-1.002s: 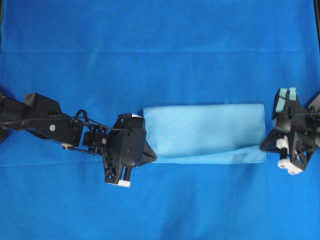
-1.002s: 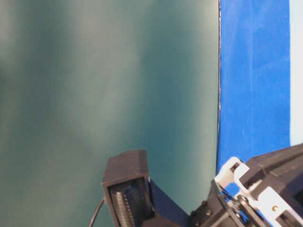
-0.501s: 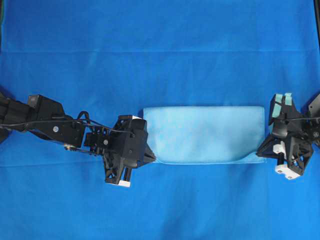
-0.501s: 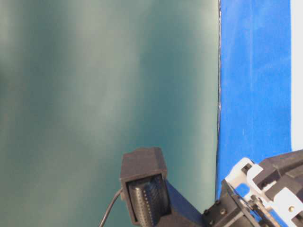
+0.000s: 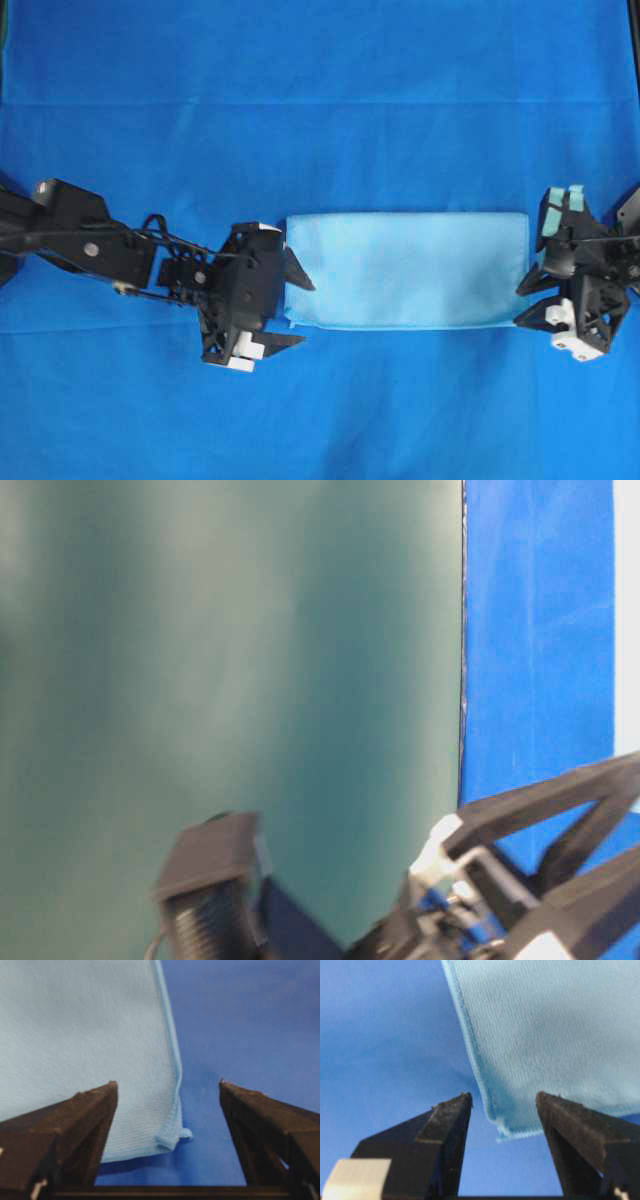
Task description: Fold the light blue towel.
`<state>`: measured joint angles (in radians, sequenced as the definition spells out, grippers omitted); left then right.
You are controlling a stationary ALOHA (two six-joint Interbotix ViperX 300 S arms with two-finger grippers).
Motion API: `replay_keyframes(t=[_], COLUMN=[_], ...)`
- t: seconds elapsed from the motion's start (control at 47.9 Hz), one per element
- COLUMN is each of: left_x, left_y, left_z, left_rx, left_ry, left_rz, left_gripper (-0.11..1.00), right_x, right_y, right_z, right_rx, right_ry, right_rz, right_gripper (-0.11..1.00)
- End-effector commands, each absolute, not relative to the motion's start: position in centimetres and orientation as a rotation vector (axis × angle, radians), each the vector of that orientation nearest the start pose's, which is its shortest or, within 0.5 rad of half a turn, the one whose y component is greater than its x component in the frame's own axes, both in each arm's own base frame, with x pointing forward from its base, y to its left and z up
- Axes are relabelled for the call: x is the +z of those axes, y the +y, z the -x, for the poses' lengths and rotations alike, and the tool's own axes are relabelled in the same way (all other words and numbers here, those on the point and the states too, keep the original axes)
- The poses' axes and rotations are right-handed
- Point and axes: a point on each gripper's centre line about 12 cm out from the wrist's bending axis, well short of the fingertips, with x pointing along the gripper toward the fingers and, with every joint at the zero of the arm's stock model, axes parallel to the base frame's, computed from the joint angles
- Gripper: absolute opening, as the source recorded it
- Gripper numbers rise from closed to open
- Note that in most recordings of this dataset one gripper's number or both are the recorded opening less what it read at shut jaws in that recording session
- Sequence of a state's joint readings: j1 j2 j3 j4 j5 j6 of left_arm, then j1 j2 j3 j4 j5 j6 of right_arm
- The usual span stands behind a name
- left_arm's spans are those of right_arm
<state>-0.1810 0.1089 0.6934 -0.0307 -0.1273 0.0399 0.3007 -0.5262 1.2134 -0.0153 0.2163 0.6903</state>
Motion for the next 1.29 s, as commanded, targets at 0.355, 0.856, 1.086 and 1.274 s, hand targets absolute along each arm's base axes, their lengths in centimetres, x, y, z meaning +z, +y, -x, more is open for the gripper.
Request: replay_keyframes(t=[0.355, 0.856, 1.086, 1.274], left_x=[14.7, 10.4, 8.5, 8.2], left_y=[1.0, 2.9, 2.5, 1.9], left_z=[-39.1, -40.9, -40.6, -40.3], left_rx=[0.022, 0.066, 0.060, 0.045], left_ry=[0.629, 0.720, 0.797, 0.822], left_rz=[-0.010, 0.009, 0.023, 0.017], left_gripper=[0.74, 0.74, 0.56, 0.20], right_x=[14.1, 10.9, 9.5, 9.4], right_y=[-2.5, -3.2, -3.0, -2.6], right_z=[-18.7, -20.2, -20.6, -20.9], right_rx=[-0.371, -0.369, -0.362, -0.324], right_ry=[0.934, 1.004, 1.047, 1.022], right_rz=[-0.372, -0.350, -0.356, -0.345], right_gripper=[0.60, 0.59, 0.59, 0.46])
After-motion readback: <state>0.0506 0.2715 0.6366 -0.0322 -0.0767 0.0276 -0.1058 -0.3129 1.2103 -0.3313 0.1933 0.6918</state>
